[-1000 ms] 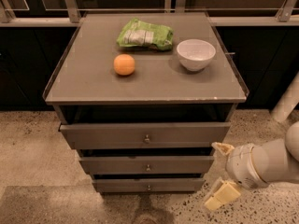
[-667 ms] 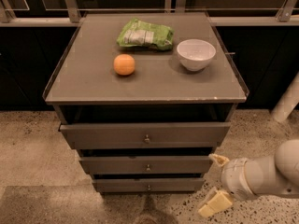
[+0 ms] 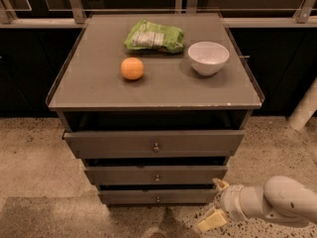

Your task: Open bottom drawer

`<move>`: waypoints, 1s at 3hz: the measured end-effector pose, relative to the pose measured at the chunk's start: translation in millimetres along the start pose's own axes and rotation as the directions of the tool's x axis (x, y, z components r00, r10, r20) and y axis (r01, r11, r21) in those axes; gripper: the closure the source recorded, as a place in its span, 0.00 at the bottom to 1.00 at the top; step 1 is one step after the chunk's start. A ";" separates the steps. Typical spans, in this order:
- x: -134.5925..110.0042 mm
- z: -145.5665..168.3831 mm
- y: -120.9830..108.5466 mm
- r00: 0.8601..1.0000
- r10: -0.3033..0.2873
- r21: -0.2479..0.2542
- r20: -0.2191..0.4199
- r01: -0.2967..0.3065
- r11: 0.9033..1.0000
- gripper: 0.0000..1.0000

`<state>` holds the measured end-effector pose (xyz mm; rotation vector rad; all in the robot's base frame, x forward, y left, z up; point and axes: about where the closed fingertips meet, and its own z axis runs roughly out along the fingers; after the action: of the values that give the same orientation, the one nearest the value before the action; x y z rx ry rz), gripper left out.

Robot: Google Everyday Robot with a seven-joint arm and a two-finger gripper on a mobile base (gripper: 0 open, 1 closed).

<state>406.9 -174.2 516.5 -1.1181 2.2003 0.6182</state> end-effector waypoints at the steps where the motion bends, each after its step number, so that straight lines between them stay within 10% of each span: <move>1: 10.8 14.7 5.2 1.000 0.028 -0.026 0.007 -0.027 0.999 0.00; 3: 29.1 31.7 -21.8 0.994 0.085 0.014 0.066 -0.086 0.996 0.00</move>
Offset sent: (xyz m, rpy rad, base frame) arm -0.0049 0.0055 -0.0180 0.0336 -0.0004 -0.0157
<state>420.5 -182.2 470.9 -0.9854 2.2028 0.6627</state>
